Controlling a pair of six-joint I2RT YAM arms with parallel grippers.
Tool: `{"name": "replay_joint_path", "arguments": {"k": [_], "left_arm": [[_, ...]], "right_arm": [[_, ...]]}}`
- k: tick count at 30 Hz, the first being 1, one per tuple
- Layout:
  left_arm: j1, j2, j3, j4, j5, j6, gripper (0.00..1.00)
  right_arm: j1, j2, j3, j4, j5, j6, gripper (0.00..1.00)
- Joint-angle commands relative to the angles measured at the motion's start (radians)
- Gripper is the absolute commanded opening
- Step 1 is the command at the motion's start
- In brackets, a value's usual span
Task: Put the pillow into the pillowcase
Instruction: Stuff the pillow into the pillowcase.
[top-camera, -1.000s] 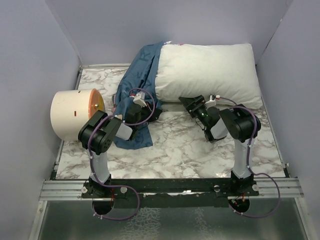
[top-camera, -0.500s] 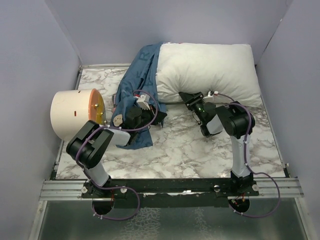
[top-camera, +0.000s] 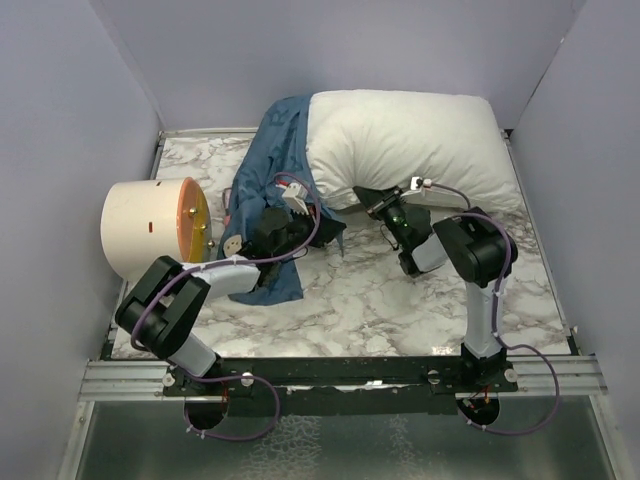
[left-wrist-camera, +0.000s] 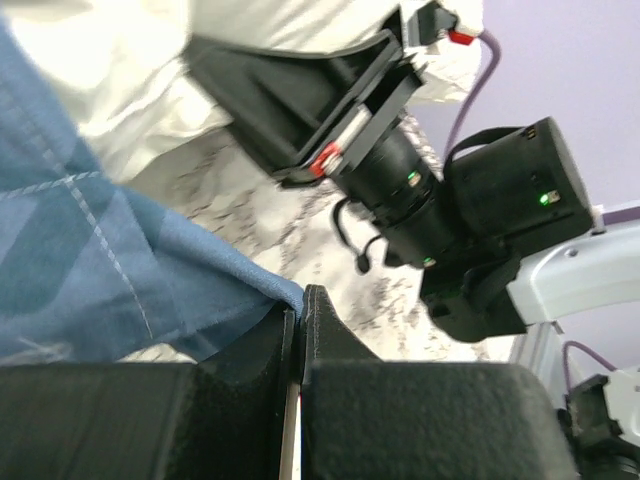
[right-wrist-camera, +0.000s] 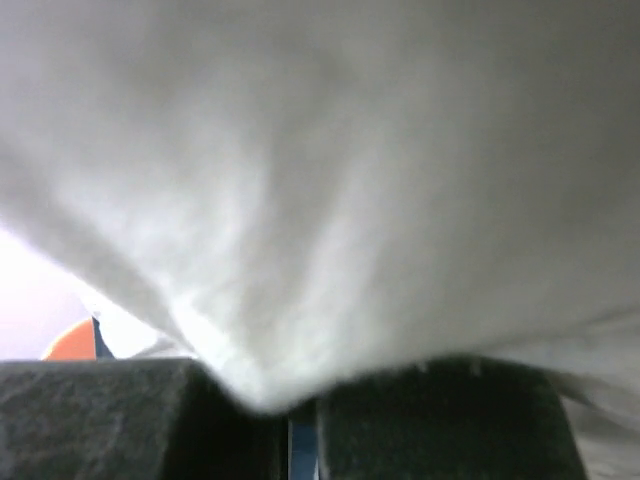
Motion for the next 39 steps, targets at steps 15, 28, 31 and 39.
{"name": "replay_joint_path", "arguments": {"k": [15,28,31,39], "left_arm": [[-0.087,-0.291,-0.025,-0.233,0.117,0.010,0.27],[-0.059,-0.622,0.287,-1.195,-0.198,0.240,0.65],[-0.005,-0.570,0.338,-1.287,-0.230,0.273,0.62],[0.126,-0.398,0.407,-1.336,-0.280,0.340,0.43]], "right_arm": [[0.218,0.019,-0.234,0.346,0.062,-0.195,0.01],[0.218,-0.169,-0.385,0.324,-0.029,-0.324,0.19],[0.218,-0.226,-0.392,0.244,-0.037,-0.347,0.29],[0.218,-0.434,-0.405,0.015,-0.051,-0.428,0.48]]}}
